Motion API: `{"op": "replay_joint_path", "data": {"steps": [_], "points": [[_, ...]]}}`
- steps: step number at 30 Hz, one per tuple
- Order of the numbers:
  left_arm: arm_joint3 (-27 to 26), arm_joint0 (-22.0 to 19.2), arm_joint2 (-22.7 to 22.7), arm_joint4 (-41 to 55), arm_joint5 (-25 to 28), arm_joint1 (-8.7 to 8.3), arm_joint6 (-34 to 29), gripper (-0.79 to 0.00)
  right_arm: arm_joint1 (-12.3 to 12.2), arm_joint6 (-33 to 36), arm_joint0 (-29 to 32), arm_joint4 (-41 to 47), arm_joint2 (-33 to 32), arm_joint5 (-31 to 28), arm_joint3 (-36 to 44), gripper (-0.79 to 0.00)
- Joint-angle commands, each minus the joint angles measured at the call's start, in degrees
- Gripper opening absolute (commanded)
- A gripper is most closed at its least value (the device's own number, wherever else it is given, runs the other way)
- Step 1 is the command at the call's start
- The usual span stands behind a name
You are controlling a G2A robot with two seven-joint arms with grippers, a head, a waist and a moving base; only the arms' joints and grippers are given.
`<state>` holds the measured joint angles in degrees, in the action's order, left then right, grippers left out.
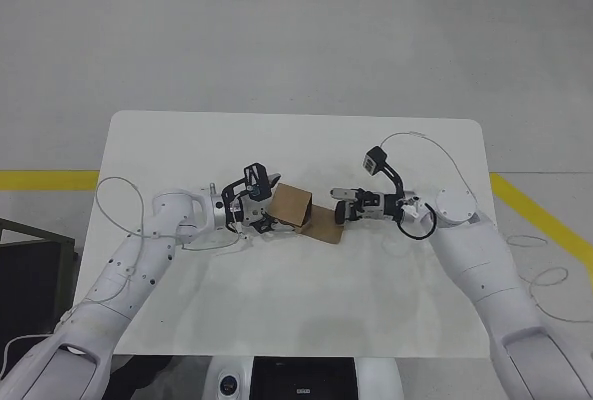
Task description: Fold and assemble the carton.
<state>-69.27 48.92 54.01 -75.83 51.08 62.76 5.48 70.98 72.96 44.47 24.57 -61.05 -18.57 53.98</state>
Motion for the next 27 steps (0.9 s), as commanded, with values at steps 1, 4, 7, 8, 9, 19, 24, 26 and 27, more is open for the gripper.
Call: {"op": "replay_joint_path", "data": {"steps": [1,4,7,8,9,19,24,26,27], "points": [[-0.1,0.1,0.1,0.3,-0.1,0.02,-0.4,0.0,-0.9,-0.7,2.4,-1.5,-1.8,1.9,4.2,0.0],[-0.2,0.1,0.2,0.5,-0.2,0.04,-0.9,0.0,-2.1,-2.0,5.9,-4.2,-3.9,5.3,9.6,0.0],[-0.3,0.2,0.3,0.8,-0.1,0.07,-1.2,0.0,-3.0,-3.2,9.1,-5.2,-5.7,7.0,13.0,0.0],[-0.3,0.3,0.3,0.8,-0.1,0.08,-1.3,0.0,-3.2,-3.5,9.9,-5.5,-6.1,7.2,13.9,0.0],[-0.4,0.3,0.4,0.8,-0.1,0.08,-1.4,0.0,-3.3,-3.7,10.5,-5.6,-6.5,7.4,14.6,0.0],[-0.8,0.6,0.5,0.9,0.0,0.15,-1.8,0.0,-4.1,-5.0,13.9,-5.4,-7.4,7.8,16.6,0.0],[-1.0,0.7,0.7,1.0,0.0,0.17,-2.0,0.0,-3.8,-4.7,13.1,-4.5,-6.0,5.4,13.6,0.0],[-1.0,0.8,0.7,1.1,0.0,0.19,-2.2,0.0,-3.6,-4.5,12.7,-3.8,-5.6,4.5,12.8,0.0],[-1.1,0.8,0.7,1.1,0.1,0.2,-2.3,0.0,-3.5,-4.4,12.5,-3.4,-5.3,4.2,12.3,0.0]]}}
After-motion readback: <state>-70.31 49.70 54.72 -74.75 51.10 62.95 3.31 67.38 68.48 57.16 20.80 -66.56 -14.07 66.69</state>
